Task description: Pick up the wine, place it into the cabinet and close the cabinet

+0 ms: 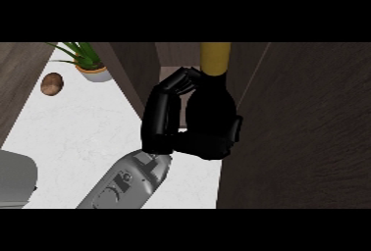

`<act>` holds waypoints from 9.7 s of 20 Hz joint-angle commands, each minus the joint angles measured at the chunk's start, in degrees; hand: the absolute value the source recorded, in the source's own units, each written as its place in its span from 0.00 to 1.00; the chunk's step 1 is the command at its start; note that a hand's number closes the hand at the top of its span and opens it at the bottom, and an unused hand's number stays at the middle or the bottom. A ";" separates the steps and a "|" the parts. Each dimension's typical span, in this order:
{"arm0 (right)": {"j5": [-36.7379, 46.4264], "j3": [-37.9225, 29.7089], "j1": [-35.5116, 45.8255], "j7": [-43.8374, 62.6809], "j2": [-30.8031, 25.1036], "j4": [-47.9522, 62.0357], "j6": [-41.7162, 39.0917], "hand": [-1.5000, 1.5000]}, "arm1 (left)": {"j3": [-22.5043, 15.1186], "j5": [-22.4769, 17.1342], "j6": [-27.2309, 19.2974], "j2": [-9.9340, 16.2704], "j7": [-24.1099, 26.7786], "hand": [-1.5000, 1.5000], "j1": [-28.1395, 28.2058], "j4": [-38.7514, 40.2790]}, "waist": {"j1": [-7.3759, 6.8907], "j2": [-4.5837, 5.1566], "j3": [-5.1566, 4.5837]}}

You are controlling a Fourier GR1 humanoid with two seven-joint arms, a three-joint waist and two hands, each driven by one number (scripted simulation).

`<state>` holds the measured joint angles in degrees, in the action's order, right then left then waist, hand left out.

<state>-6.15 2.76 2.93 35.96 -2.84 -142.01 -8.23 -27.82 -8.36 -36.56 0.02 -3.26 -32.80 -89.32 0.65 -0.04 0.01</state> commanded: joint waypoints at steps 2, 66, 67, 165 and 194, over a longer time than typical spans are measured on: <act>-3.78 -0.30 -0.69 2.81 0.18 -6.35 0.86 0.00 | -2.53 -3.34 -2.27 -0.02 4.12 1.00 0.63 3.37 | 0.09 0.03 -0.02; -5.12 -0.88 0.73 1.67 1.22 -3.97 -0.46 0.00 | 19.63 -16.65 4.91 0.02 40.32 1.00 -26.52 65.13 | 2.10 0.58 -0.03; -5.16 0.83 -0.28 4.14 0.86 -5.96 -0.77 0.00 | 19.95 -16.57 5.91 0.01 43.45 1.00 -24.88 66.80 | 2.40 0.65 -0.05; -3.51 0.20 4.99 4.53 -0.38 -1.92 2.06 0.00 | 2.78 -34.62 12.65 -0.02 46.44 0.00 -9.22 53.83 | 0.16 -0.16 -0.01; -7.45 0.41 -0.64 5.00 -1.17 -6.89 0.04 0.00 | -18.60 -19.79 -9.24 10.92 38.38 0.00 31.86 -8.81 | -0.60 -0.12 -0.01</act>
<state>-6.15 4.39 3.88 36.19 -2.85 -141.46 -7.63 -46.44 -28.89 -48.07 8.34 34.17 -4.61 -94.42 -0.15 -0.18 0.01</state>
